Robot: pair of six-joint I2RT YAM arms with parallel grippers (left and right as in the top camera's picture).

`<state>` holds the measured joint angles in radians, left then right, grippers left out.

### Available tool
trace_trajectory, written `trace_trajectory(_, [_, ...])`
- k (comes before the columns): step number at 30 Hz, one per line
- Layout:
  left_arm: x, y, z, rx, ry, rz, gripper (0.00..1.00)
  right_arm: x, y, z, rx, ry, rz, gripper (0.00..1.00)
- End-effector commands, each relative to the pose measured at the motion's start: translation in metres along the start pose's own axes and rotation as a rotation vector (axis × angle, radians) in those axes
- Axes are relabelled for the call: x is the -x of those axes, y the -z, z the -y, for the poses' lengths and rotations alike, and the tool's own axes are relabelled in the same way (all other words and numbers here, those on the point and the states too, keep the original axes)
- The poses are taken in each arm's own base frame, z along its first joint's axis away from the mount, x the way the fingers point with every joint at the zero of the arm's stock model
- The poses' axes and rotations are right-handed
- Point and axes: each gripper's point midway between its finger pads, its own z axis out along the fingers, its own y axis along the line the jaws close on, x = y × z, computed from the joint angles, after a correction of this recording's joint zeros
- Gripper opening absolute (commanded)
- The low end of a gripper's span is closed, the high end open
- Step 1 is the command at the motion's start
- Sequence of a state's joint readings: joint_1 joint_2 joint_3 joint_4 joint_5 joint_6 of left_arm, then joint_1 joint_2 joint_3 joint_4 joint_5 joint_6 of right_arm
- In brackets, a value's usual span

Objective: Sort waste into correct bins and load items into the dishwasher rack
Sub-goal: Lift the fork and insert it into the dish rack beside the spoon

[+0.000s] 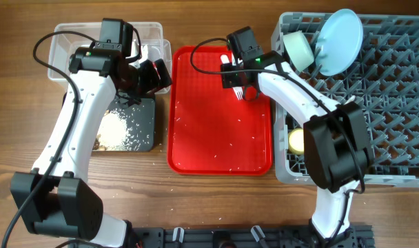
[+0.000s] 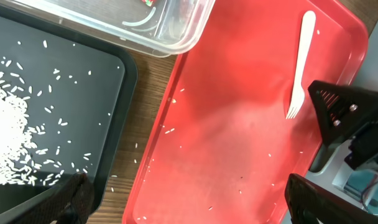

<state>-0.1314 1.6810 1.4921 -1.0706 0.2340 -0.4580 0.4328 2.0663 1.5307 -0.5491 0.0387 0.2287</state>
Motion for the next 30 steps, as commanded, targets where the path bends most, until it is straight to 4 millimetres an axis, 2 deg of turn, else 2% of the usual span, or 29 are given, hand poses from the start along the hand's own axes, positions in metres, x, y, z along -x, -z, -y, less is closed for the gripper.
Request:
trace_trajectory(1, [0.005,0.010,0.003,-0.015,-0.004,0.028,1.00,-0.015,-0.027,0.002,0.006,0.012,-0.059,0.62])
trace_trajectory(4, [0.005,0.010,0.004,-0.016,-0.004,0.028,1.00,-0.020,-0.034,0.007,-0.001,0.004,-0.078,0.61])
trace_trajectory(10, [0.005,0.010,0.003,-0.015,-0.004,0.028,1.00,-0.022,-0.040,0.014,0.054,-0.051,-0.099,0.49])
trace_trajectory(18, [0.005,0.010,0.003,-0.015,-0.004,0.028,1.00,-0.050,-0.060,-0.007,0.193,-0.086,-0.201,0.39])
trace_trajectory(24, [0.005,0.010,0.003,-0.015,-0.004,0.028,1.00,-0.062,-0.063,-0.005,0.184,-0.107,-0.245,0.25])
trace_trajectory(27, [0.005,0.010,0.003,-0.015,-0.004,0.028,1.00,-0.071,-0.061,-0.002,0.169,-0.117,-0.286,0.27])
trace_trajectory(30, [0.005,0.010,0.003,-0.015,-0.004,0.028,1.00,-0.083,-0.058,0.001,0.150,-0.145,-0.336,0.37])
